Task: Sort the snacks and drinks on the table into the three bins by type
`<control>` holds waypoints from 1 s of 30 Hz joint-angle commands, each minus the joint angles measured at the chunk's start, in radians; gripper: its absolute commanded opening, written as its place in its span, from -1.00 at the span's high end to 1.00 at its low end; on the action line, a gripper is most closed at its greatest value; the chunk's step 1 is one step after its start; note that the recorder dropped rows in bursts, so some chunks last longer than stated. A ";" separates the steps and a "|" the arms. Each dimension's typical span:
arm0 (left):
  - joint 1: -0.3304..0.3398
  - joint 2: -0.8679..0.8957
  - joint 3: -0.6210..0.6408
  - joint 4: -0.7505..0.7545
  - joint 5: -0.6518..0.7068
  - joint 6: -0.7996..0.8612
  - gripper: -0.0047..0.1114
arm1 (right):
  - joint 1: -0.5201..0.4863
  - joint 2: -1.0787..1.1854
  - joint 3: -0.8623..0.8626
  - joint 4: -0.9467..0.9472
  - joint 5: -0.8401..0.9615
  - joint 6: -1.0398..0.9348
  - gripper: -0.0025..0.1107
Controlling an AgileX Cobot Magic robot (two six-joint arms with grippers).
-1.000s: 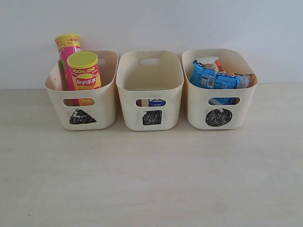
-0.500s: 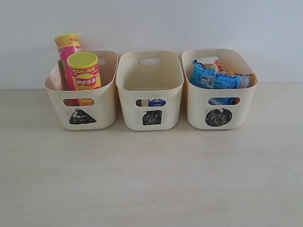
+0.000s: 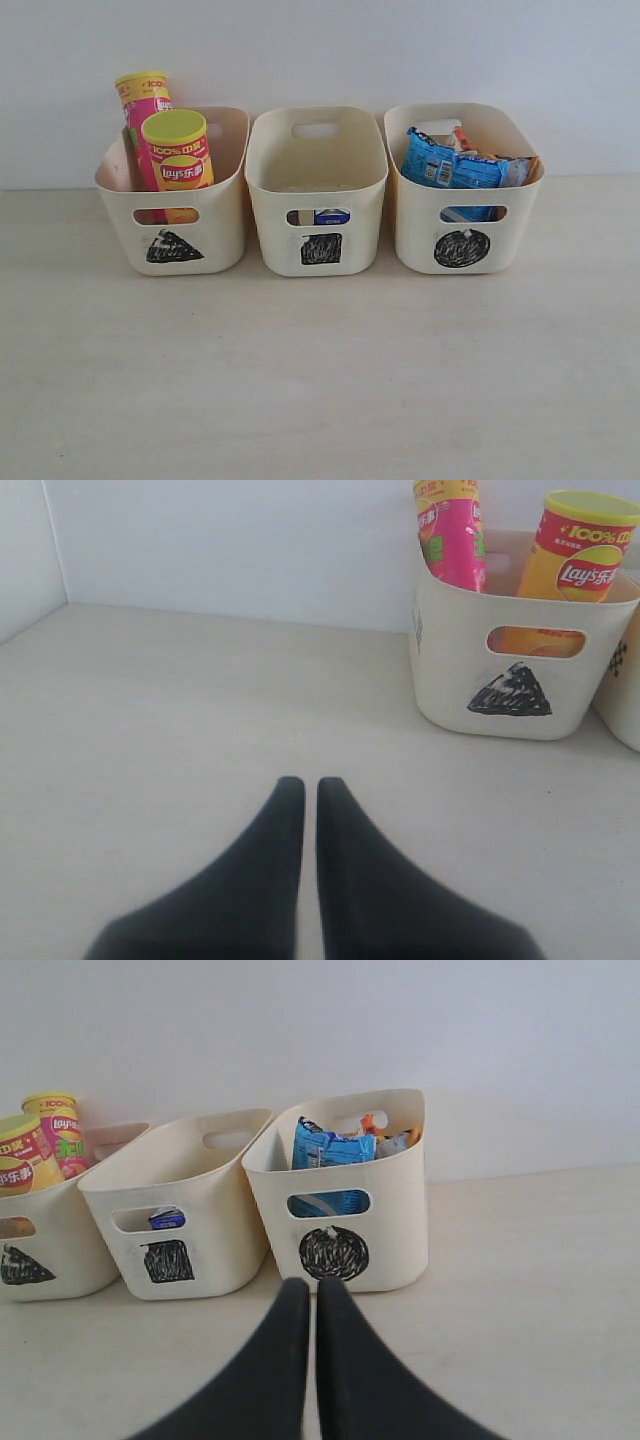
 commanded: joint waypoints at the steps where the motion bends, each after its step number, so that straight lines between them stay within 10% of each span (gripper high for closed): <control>1: 0.004 -0.003 0.002 -0.003 0.001 0.004 0.85 | -0.003 -0.006 0.004 -0.029 -0.094 -0.048 0.96; 30: 0.004 -0.003 0.002 -0.003 0.001 0.004 0.85 | -0.252 -0.006 0.004 -0.111 0.208 -0.063 0.96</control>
